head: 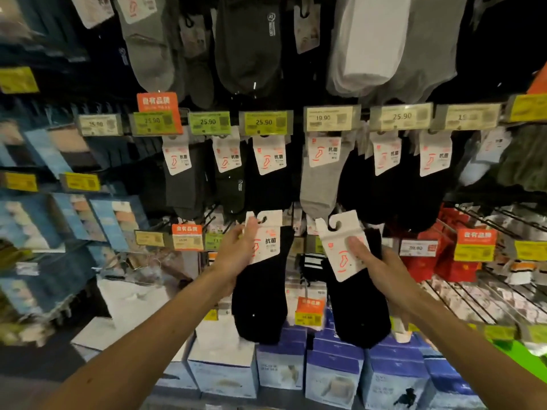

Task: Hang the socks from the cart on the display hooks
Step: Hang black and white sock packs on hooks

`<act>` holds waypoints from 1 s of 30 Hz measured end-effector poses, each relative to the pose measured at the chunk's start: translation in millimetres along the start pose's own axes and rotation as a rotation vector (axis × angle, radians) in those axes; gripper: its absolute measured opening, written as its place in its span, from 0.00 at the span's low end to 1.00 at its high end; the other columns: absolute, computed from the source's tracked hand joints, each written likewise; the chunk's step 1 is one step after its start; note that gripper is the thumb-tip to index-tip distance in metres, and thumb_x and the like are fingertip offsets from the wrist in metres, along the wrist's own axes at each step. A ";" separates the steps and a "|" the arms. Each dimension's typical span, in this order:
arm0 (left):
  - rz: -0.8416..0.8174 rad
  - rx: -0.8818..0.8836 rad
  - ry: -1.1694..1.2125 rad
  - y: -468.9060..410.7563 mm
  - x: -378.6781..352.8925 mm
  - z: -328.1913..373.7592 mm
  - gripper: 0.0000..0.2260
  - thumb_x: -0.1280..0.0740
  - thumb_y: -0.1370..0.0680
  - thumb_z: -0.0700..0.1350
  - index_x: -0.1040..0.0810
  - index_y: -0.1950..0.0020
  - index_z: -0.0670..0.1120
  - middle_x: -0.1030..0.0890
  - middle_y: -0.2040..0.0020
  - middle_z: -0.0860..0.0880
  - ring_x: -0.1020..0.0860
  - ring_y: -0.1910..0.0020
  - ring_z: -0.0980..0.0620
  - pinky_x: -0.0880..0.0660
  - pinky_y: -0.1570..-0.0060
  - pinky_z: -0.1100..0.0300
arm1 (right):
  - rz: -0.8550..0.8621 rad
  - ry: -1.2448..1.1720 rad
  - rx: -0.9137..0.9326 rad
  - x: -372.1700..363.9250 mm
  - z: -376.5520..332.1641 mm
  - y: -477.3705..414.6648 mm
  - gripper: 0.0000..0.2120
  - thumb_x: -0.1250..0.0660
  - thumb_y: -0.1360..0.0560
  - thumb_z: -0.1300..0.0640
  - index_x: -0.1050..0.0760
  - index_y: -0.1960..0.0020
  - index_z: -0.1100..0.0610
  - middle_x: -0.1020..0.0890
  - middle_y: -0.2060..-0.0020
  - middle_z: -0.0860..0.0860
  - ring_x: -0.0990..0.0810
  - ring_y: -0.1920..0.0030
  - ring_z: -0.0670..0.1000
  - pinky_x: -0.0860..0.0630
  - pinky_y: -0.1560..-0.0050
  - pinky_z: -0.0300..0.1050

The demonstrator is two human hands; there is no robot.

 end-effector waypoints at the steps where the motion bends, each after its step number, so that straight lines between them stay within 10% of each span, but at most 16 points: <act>1: 0.011 -0.013 -0.027 -5.2 -1.5 3.6 0.13 0.39 0.17 0.55 0.22 0.47 0.46 0.16 0.68 0.53 0.19 0.72 0.59 0.28 0.76 0.67 | -0.004 0.030 0.032 -3.4 -2.5 -7.3 0.08 0.32 0.22 0.51 0.19 0.49 0.54 0.12 0.60 0.48 0.13 0.59 0.49 0.22 0.60 0.41; 12: -0.058 -0.305 -0.347 -46.2 -67.5 43.3 0.09 0.42 0.16 0.41 0.24 0.40 0.48 0.21 0.57 0.49 0.23 0.65 0.59 0.28 0.71 0.71 | 0.054 0.097 0.254 41.0 -45.6 -70.6 0.07 0.32 0.21 0.60 0.26 0.44 0.58 0.16 0.54 0.50 0.15 0.57 0.45 0.19 0.62 0.36; 21: 0.001 -0.467 -0.660 -58.2 -73.1 53.9 0.08 0.40 0.17 0.54 0.22 0.49 0.57 0.19 0.62 0.53 0.24 0.70 0.62 0.29 0.69 0.65 | -0.043 0.113 0.329 18.2 -55.2 -99.2 0.05 0.33 0.21 0.56 0.24 0.48 0.58 0.15 0.58 0.48 0.16 0.60 0.40 0.21 0.63 0.33; 30: -0.052 -0.356 -0.576 -71.6 4.6 91.7 0.25 0.34 0.18 0.47 0.38 0.24 0.58 0.23 0.69 0.51 0.31 0.73 0.50 0.33 0.75 0.61 | -0.188 0.120 0.397 -59.9 -72.7 -128.7 0.03 0.33 0.20 0.58 0.27 0.50 0.53 0.17 0.57 0.46 0.17 0.61 0.40 0.20 0.60 0.35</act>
Point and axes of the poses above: each hand's wrist, its own y-axis away from the middle knuckle, its own x-axis out of the back of the hand, z = x × y, the point moved 5 cm from there along -y, towards the middle knuckle
